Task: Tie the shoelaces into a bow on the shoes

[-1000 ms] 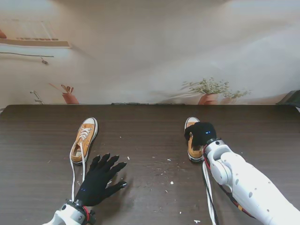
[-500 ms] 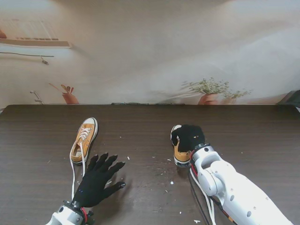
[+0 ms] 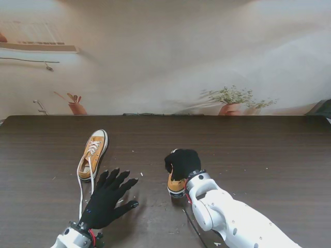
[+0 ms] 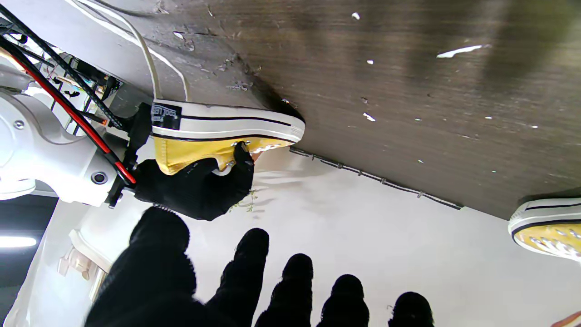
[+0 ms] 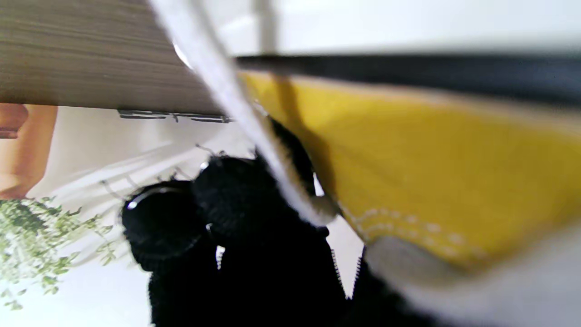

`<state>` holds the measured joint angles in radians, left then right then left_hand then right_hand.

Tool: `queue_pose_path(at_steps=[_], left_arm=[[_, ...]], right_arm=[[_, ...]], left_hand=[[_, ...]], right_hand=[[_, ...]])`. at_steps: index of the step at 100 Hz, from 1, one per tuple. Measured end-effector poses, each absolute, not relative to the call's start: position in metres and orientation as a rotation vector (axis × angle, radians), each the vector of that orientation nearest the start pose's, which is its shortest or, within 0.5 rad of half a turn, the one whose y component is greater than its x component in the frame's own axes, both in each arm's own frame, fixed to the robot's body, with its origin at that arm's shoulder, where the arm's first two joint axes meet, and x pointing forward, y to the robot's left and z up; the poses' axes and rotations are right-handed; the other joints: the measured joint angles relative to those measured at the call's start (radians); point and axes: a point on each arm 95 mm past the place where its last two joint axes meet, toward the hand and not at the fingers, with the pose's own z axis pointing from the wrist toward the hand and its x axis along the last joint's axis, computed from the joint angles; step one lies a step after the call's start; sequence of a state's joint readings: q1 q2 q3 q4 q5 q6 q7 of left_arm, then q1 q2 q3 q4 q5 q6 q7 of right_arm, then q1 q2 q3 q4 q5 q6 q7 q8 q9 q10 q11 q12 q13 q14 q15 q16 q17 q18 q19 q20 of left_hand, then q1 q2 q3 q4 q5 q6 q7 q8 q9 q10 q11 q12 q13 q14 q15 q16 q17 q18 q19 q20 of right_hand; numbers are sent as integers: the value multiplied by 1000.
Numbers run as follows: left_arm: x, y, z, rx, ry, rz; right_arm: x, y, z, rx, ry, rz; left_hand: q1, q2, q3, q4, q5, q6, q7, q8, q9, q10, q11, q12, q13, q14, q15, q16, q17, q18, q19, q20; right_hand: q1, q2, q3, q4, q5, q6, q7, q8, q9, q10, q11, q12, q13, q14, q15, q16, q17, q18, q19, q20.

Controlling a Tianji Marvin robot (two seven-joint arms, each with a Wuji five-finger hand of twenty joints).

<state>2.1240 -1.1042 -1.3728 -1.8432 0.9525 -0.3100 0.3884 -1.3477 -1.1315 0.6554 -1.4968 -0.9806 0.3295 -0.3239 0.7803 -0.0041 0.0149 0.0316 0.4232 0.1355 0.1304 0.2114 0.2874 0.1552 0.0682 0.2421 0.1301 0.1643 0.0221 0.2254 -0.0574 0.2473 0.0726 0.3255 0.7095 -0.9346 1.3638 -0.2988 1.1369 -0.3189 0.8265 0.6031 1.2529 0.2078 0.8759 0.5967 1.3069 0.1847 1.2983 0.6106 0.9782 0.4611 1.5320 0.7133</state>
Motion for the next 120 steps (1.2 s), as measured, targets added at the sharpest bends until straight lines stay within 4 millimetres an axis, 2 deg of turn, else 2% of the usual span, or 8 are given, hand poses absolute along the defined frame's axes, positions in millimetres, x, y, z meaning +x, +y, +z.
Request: queue_pose_path(at_steps=[55, 65, 77, 85, 97, 101, 112, 120], left_arm=[[237, 1, -349, -1248, 1323, -1901], [238, 1, -349, -1247, 1320, -1903], [238, 2, -348, -1245, 1317, -1905], [237, 2, -348, -1243, 1316, -1905], [238, 2, -348, -1243, 1316, -1905], [238, 2, -348, -1244, 1316, -1903], [238, 2, -348, -1247, 1313, -1902], [239, 4, -348, -1251, 1306, -1899]], right_arm=[[370, 172, -367, 977, 1502, 1628], [368, 174, -372, 981, 1526, 1629], [365, 174, -377, 990, 1563, 1617], [361, 173, -380, 995, 1594, 1604], [354, 170, -375, 1016, 1656, 1577], [353, 169, -375, 1014, 1659, 1582], [350, 163, -376, 1007, 1657, 1621], [347, 157, -374, 1023, 1647, 1650]], left_hand=[[0, 0, 0, 0, 0, 0, 0, 0, 0, 7, 0, 0, 0, 0, 0, 0, 0, 0, 0, 0], [0, 0, 0, 0, 0, 0, 0, 0, 0, 7, 0, 0, 0, 0, 0, 0, 0, 0, 0, 0], [0, 0, 0, 0, 0, 0, 0, 0, 0, 7, 0, 0, 0, 0, 0, 0, 0, 0, 0, 0], [0, 0, 0, 0, 0, 0, 0, 0, 0, 7, 0, 0, 0, 0, 0, 0, 0, 0, 0, 0], [0, 0, 0, 0, 0, 0, 0, 0, 0, 7, 0, 0, 0, 0, 0, 0, 0, 0, 0, 0], [0, 0, 0, 0, 0, 0, 0, 0, 0, 7, 0, 0, 0, 0, 0, 0, 0, 0, 0, 0], [0, 0, 0, 0, 0, 0, 0, 0, 0, 7, 0, 0, 0, 0, 0, 0, 0, 0, 0, 0], [0, 0, 0, 0, 1, 0, 0, 0, 0, 7, 0, 0, 0, 0, 0, 0, 0, 0, 0, 0]], right_hand=[[-1, 23, -2, 0, -16, 24, 1, -1, 0, 0, 14, 6, 0, 7, -48, -31, -45, 0, -4, -22], [-2, 24, -3, 0, -28, 30, 1, -60, 0, 0, 16, -14, 0, 15, -97, -66, -77, 0, -27, -38], [-38, 27, -3, 0, -102, 34, 53, -180, -59, -3, 34, -27, -5, 25, -275, -128, -175, -2, -83, -62], [-126, 68, -3, 1, -205, 31, 75, -264, -150, -4, 45, -26, -92, 26, -405, -145, -285, -22, -147, -82], [-258, 181, -26, 147, -352, 75, -103, -290, -333, 19, 48, -98, -226, 46, -496, -142, -481, -52, -315, -153], [-288, 210, -62, 176, -400, 86, -151, -287, -389, 19, 37, -122, -281, 86, -569, -145, -534, -60, -372, -185], [-345, 214, -180, 173, -542, 113, -205, -278, -552, 19, -153, -213, -466, 112, -831, -245, -652, -88, -493, -260], [-369, 212, -220, 172, -608, 123, -203, -287, -622, -4, -280, -266, -561, 69, -987, -325, -694, -102, -542, -299]])
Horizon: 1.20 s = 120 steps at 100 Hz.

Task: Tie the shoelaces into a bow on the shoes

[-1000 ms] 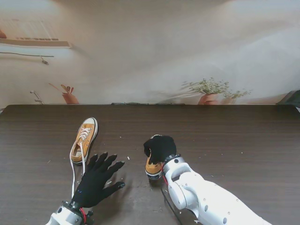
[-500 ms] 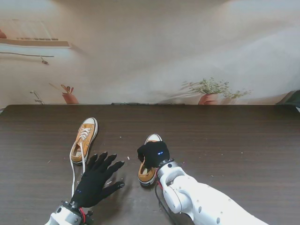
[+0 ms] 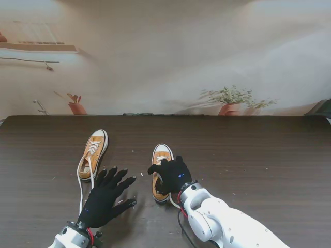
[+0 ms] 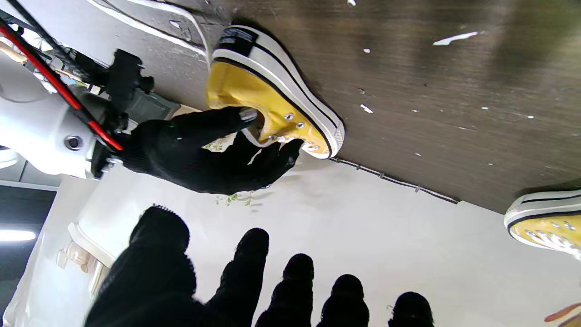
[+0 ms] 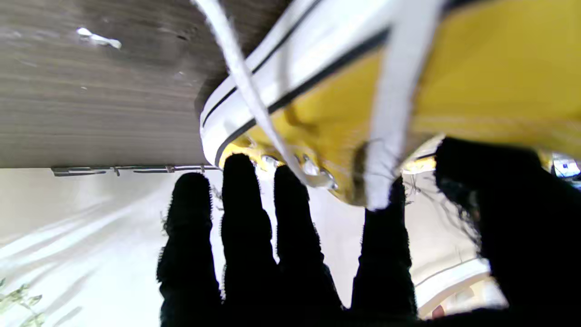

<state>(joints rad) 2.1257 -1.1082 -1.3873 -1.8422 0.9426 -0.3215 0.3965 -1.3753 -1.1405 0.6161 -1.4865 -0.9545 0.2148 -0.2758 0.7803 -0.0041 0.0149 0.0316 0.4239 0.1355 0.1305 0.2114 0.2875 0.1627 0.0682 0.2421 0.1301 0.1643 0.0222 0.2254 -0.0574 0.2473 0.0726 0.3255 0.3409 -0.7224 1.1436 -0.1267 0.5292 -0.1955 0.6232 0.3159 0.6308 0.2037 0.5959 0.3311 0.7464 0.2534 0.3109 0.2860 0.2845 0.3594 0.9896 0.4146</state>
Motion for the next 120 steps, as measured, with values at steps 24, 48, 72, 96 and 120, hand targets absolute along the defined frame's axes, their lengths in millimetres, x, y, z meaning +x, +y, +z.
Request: queue_pose_path(at_steps=[24, 48, 72, 96, 120], left_arm=[[245, 10, -351, -1263, 1274, -1881], [255, 19, -356, -1263, 1270, -1854], [264, 25, -363, -1239, 1298, -1836], [273, 33, -372, -1198, 1309, -1851], [280, 35, -377, -1187, 1307, -1840]], right_arm=[[327, 144, -350, 1057, 1566, 1761], [313, 129, -328, 1102, 1486, 1821], [305, 112, -324, 1114, 1440, 1810], [308, 96, -330, 1096, 1428, 1747], [321, 76, -356, 1082, 1466, 1625]], left_hand=[[15, 0, 0, 0, 24, 0, 4, 0, 9, 0, 1, 0, 0, 0, 0, 0, 0, 0, 0, 0], [15, 0, 0, 0, 30, 0, 4, 0, 29, 0, 4, 0, 13, 0, 0, 0, 2, 0, 0, 0], [15, -2, 0, 0, 37, 0, 14, 0, 39, 1, 12, 0, 25, 0, 4, 0, 11, 0, 0, 0], [15, -14, 0, 0, 39, 0, 24, 0, 40, 1, 24, 0, 51, 0, 10, 0, 22, 0, 0, 0], [15, -15, 0, 0, 51, 0, 31, 0, 49, 1, 37, 0, 53, 0, 10, 0, 24, 0, 0, 0]], right_hand=[[-48, 16, -74, -14, -25, 2, 1, -26, -26, -73, -71, -32, -30, -1, -36, -25, -22, -8, -21, -32], [-48, 39, -86, -14, -24, 3, 9, -31, -23, -73, -72, -32, -27, -1, -37, -25, -10, -8, -21, -34], [-47, 47, -90, -14, 17, 26, 19, -40, 18, -73, -33, -30, 19, -8, -8, -25, 15, -8, -8, -34], [-28, 33, -69, -15, 68, 40, 29, -40, 30, -73, 22, -3, 45, -21, 49, 3, 40, -8, 28, -34], [-16, 6, -39, -15, 70, 40, 29, -40, 40, -74, 49, 9, 48, -33, 67, 14, 50, -8, 39, -31]])
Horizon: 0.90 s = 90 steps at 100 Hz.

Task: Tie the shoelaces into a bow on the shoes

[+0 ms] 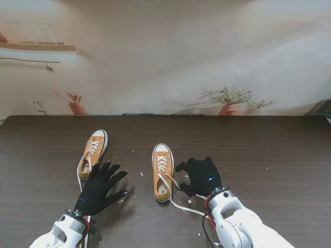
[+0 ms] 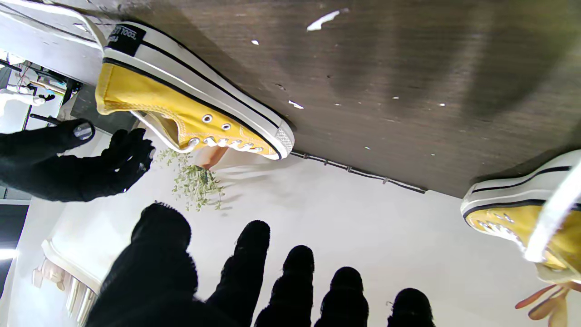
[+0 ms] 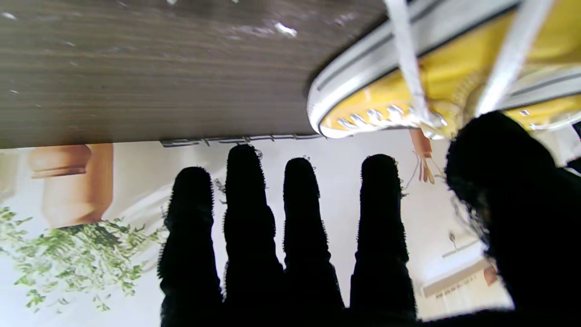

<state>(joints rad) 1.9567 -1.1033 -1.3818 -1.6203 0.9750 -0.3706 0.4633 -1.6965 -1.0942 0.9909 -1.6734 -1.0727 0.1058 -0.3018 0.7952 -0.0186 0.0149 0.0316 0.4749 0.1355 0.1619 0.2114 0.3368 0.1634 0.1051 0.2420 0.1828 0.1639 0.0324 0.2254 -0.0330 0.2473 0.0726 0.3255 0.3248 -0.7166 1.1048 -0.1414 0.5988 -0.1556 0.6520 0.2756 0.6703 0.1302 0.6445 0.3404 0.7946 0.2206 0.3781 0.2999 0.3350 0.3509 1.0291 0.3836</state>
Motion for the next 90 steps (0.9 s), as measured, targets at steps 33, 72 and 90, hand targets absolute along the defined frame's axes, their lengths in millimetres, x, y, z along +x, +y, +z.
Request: queue_pose_path(at_steps=[33, 72, 90], left_arm=[[281, 31, -378, -1189, 1327, -1840], [281, 32, -379, -1178, 1327, -1840], [281, 31, -380, -1173, 1330, -1845]], right_arm=[[332, 71, -387, 1053, 1558, 1527], [336, 79, -409, 1049, 1629, 1472], [342, 84, -414, 1020, 1625, 1475]], left_hand=[[0, 0, 0, 0, 0, 0, 3, 0, 0, 0, 10, 0, 0, 0, 0, 0, 0, 0, 0, 0], [0, 0, 0, 0, 0, 0, 4, 0, 0, 0, 10, 0, 0, 0, 0, 0, 7, 0, 0, 0], [0, 0, 0, 0, 10, 0, 9, 0, 0, 0, 10, 0, 1, 0, 0, 0, 7, 0, 0, 0]], right_hand=[[0, -9, 10, 0, -6, 0, -1, 1, 0, -2, 13, 0, 0, -11, 14, 1, 1, 0, 0, 7], [0, -20, 10, 0, -78, 0, -1, 1, -56, -11, 27, 12, -17, -11, 26, 6, -22, 0, 1, 12], [-2, -37, 22, 0, -82, 11, 26, 1, -84, -12, 38, 12, -47, -8, 21, 5, -28, 0, 1, 15]])
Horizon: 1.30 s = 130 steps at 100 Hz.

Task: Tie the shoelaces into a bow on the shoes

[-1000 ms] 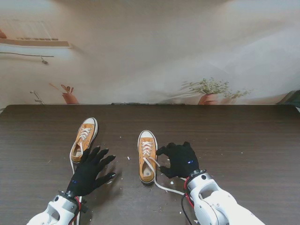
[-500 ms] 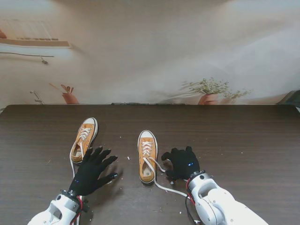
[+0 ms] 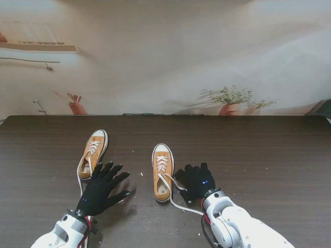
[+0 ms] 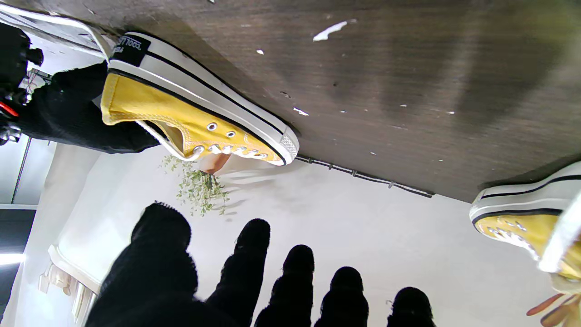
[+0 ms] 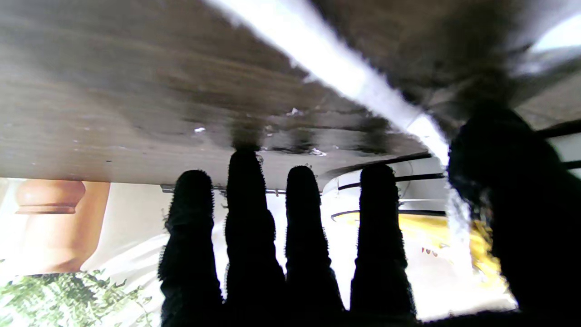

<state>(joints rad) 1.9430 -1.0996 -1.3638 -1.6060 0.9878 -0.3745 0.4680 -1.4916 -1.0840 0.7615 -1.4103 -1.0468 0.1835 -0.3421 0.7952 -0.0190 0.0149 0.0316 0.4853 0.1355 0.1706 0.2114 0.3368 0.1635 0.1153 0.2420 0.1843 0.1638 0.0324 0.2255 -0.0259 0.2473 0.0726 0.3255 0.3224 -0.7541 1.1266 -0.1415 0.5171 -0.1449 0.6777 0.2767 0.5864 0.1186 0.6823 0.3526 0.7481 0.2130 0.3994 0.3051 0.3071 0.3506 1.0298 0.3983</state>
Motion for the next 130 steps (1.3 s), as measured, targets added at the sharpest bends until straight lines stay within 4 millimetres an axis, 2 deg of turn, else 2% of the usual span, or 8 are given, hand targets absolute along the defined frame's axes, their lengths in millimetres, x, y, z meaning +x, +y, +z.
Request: queue_pose_path(at_steps=[21, 37, 48, 62, 77, 92, 111, 130], left_arm=[[281, 31, -380, -1168, 1329, -1850], [281, 31, -379, -1161, 1327, -1855], [280, 31, -379, -1156, 1324, -1858], [279, 31, -379, -1155, 1325, -1858], [279, 30, -379, -1155, 1325, -1859], [278, 29, -378, -1154, 1326, -1861], [278, 28, -378, -1154, 1328, -1865], [277, 27, -378, -1150, 1330, -1869]], right_arm=[[352, 92, -417, 1005, 1612, 1491], [363, 96, -421, 993, 1582, 1509], [372, 98, -421, 997, 1559, 1519], [377, 99, -419, 1015, 1542, 1527], [377, 95, -416, 1039, 1521, 1538], [368, 93, -407, 1065, 1478, 1603], [356, 99, -393, 1082, 1434, 1700], [354, 101, -387, 1188, 1428, 1736]], left_hand=[[0, 0, 0, 0, 0, 0, 0, 0, 0, 0, 0, 0, 0, 0, 0, 0, 0, 0, 0, 0], [0, 0, 0, 0, 0, 0, 0, 0, 0, 0, 0, 0, 0, 0, 0, 0, 0, 0, 0, 0], [0, 0, 0, 0, 0, 0, 1, 0, 0, 0, 0, 0, 11, 0, 1, 0, 1, 0, 0, 0], [0, 0, 0, 0, 0, 0, 2, 0, 1, 0, 1, 0, 11, 0, 1, 0, 2, 0, 0, 0], [0, 0, 0, 0, 2, 0, 2, 0, 1, 0, 1, 0, 11, 0, 1, 0, 2, 0, 0, 0], [0, 0, 0, 0, 26, 0, 7, 0, 1, 0, 1, 0, 11, 0, 1, 0, 2, 0, 0, 0], [0, 0, 0, 0, 26, 0, 7, 0, 1, 0, 1, 0, 11, 0, 1, 0, 2, 0, 0, 0], [0, 0, 0, 0, 27, 0, 7, 0, 1, 0, 2, 0, 11, 0, 1, 0, 2, 0, 0, 0]], right_hand=[[-14, -2, 40, -20, 54, 11, 24, 9, 0, 0, 10, 0, -7, 9, 15, -1, -4, 0, 0, 5], [44, 101, 53, -19, 111, -5, 73, 23, 22, -1, 19, 0, 6, 5, 36, -1, 7, -4, 15, 7], [153, 109, 61, -134, 153, -38, 201, -65, 73, -1, 18, 1, 24, -6, 37, -1, 9, -4, 24, 7], [225, 148, 58, -137, 265, -47, 308, -98, 106, 0, 12, 1, 40, -9, 41, -1, 14, -5, 25, 7], [236, 154, 57, -145, 309, -48, 321, 50, 136, 0, 12, 1, 40, -9, 39, -1, 14, -3, 25, 7], [236, 163, 74, -146, 309, -4, 311, 179, 147, 0, 46, 13, 40, -9, 39, -1, 14, -2, 25, 7], [247, 166, 76, -136, 313, 56, 311, 247, 169, -1, 111, 37, 40, -9, 43, -1, 11, -1, 30, 7], [247, 154, 78, -136, 325, 64, 310, 257, 316, 7, 49, 13, 112, 11, 35, -3, 23, 20, 30, 7]])
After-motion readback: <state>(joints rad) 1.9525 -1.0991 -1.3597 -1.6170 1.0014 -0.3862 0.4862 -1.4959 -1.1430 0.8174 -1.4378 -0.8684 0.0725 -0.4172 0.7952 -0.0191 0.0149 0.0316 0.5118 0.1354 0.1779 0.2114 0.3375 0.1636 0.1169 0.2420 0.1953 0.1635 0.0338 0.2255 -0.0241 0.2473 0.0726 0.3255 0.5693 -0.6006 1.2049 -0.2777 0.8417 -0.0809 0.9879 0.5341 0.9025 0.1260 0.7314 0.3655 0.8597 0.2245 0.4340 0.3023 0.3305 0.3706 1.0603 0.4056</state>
